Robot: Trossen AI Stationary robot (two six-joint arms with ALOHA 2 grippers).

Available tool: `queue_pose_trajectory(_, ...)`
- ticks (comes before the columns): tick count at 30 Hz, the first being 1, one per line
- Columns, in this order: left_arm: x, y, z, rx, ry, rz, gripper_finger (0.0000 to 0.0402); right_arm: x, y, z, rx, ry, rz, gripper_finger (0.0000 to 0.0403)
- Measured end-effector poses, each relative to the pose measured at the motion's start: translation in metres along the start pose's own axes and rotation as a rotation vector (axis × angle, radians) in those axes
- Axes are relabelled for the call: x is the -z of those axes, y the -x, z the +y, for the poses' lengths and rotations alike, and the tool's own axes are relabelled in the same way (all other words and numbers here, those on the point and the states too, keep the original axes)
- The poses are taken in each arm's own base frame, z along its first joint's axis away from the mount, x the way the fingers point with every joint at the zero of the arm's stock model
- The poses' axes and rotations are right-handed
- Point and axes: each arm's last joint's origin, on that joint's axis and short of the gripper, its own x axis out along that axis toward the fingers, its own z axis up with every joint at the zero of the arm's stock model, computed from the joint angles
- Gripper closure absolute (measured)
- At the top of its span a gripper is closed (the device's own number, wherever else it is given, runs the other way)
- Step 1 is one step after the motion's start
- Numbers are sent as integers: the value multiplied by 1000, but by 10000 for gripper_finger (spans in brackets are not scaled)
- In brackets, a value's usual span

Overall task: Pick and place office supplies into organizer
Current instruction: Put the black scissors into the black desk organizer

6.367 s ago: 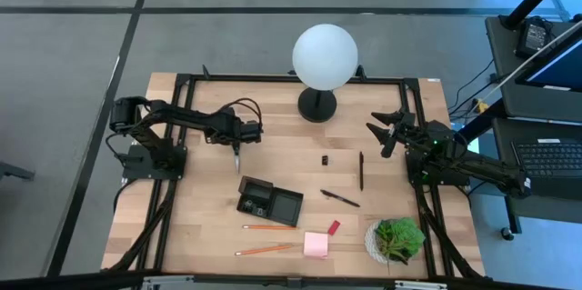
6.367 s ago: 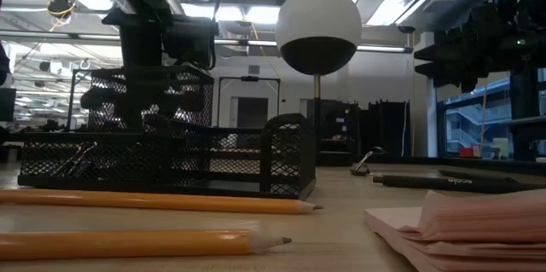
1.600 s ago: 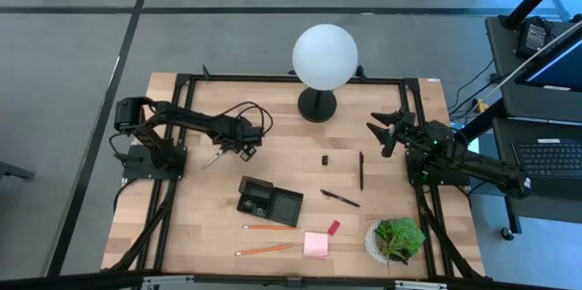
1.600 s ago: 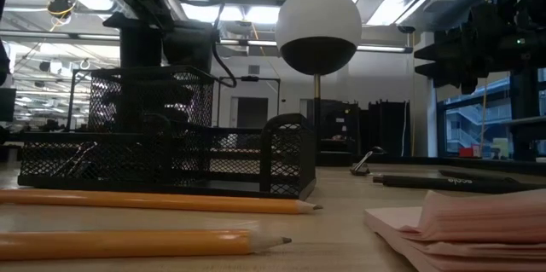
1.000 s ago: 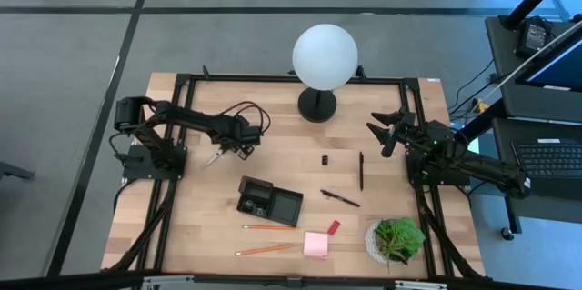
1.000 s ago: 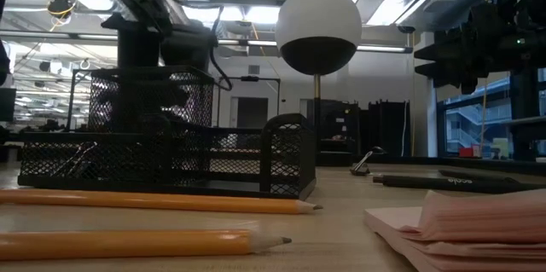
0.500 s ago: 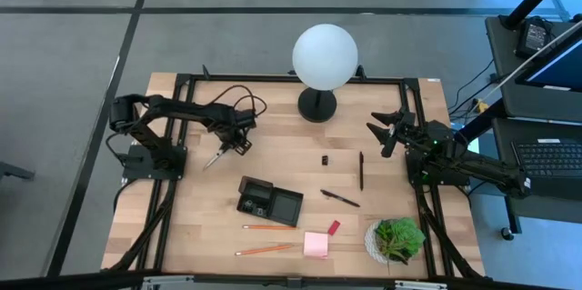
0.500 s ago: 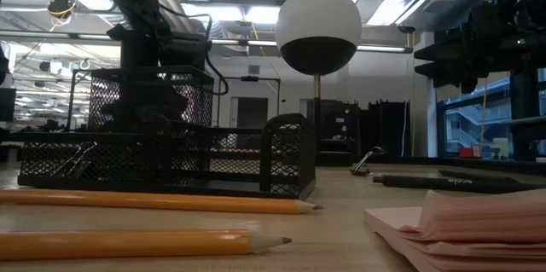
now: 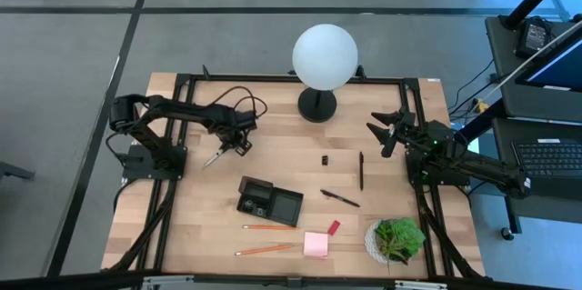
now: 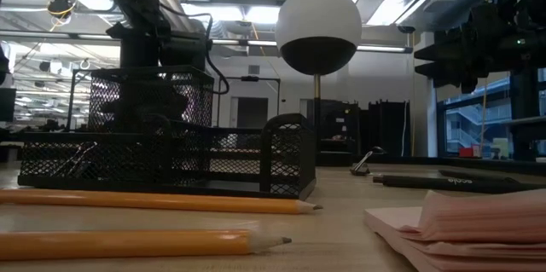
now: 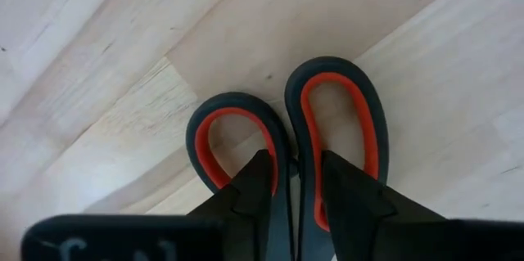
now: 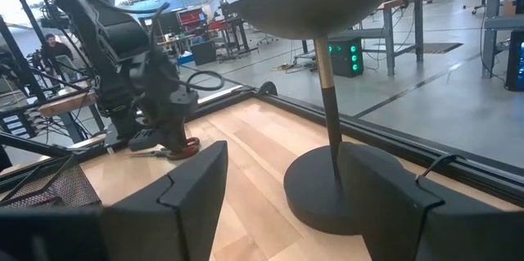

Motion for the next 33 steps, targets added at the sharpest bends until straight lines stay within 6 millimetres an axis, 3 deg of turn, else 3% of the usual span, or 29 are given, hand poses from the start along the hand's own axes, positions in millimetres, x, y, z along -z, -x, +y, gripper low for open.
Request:
queue_pose_trajectory(8, -2, 20, -8, -6, -54, -106, 320, 0, 0, 0, 0, 0, 0, 167)
queue_pose_trajectory(19, 5, 53, -4, 81, -51, -230, 320, 0, 0, 0, 0, 0, 0, 167)
queue_pose_trajectory(26, 20, 98, 3, 234, -57, -430, 319, 0, 0, 0, 0, 0, 0, 167)
queue_pose_trajectory(33, 43, 159, 6, 543, -158, -776, 322, 0, 0, 0, -1, 0, 0, 167)
